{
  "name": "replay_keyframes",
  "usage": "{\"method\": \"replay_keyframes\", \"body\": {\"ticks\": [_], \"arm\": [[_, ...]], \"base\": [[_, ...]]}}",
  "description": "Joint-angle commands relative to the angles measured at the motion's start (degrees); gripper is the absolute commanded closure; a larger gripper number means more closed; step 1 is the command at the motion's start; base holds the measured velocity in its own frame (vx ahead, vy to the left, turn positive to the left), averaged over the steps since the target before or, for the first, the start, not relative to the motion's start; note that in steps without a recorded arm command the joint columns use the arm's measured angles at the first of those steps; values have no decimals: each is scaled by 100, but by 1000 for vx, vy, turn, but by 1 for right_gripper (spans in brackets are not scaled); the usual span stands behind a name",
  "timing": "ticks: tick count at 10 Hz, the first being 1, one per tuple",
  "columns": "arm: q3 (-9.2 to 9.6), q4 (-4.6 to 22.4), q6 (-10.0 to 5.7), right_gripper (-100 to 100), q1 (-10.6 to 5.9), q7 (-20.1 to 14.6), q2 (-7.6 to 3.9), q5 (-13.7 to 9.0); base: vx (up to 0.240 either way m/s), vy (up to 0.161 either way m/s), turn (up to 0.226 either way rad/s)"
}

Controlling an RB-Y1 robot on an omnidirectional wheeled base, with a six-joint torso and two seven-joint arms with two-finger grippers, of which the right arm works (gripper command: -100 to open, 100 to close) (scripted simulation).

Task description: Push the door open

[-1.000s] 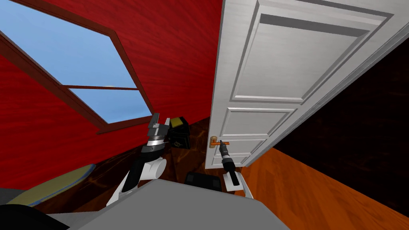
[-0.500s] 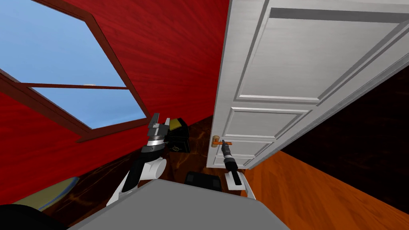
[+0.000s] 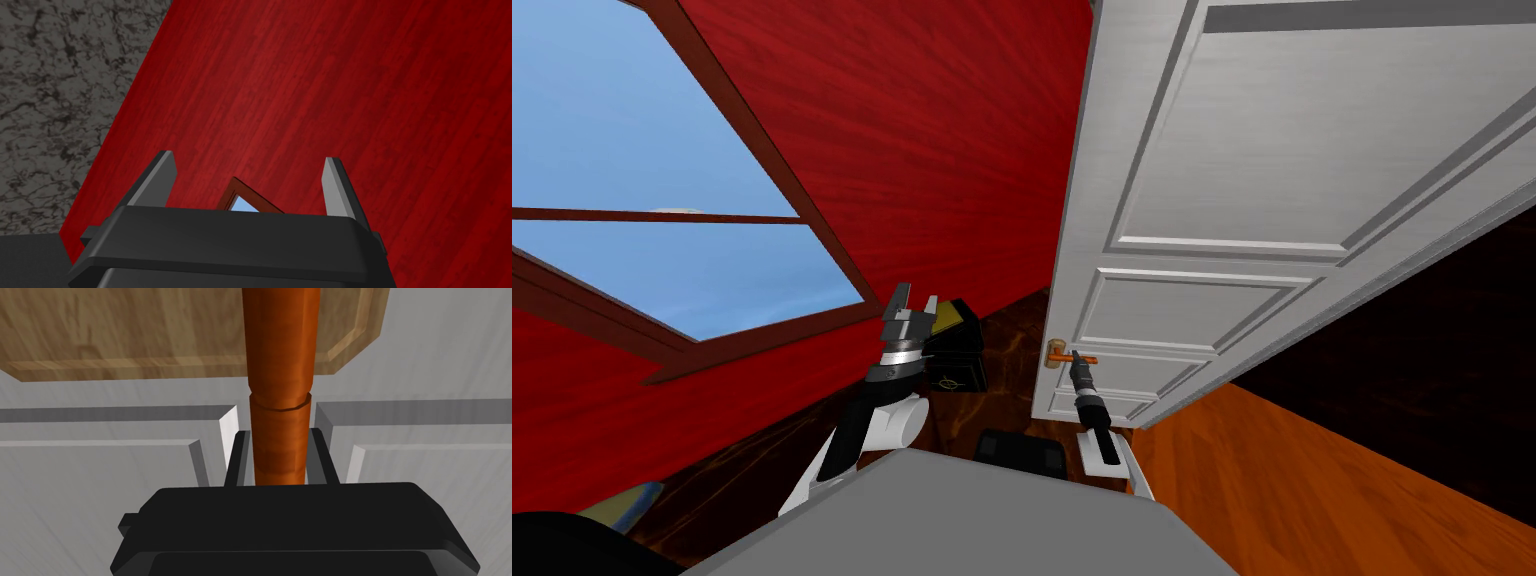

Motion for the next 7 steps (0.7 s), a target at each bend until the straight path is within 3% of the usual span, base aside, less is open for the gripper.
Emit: {"method": "replay_keyframes", "body": {"ticks": [1,4,7], "arm": [[-145,61,-16,100,-73,6,-131,-41],[-332,69,-11,100,-96,15,-196,-100],[-525,77,-6,100,-119,25,-102,-162]], "base": [[156,138,-101],[193,100,-75],[192,128,-98]]}}
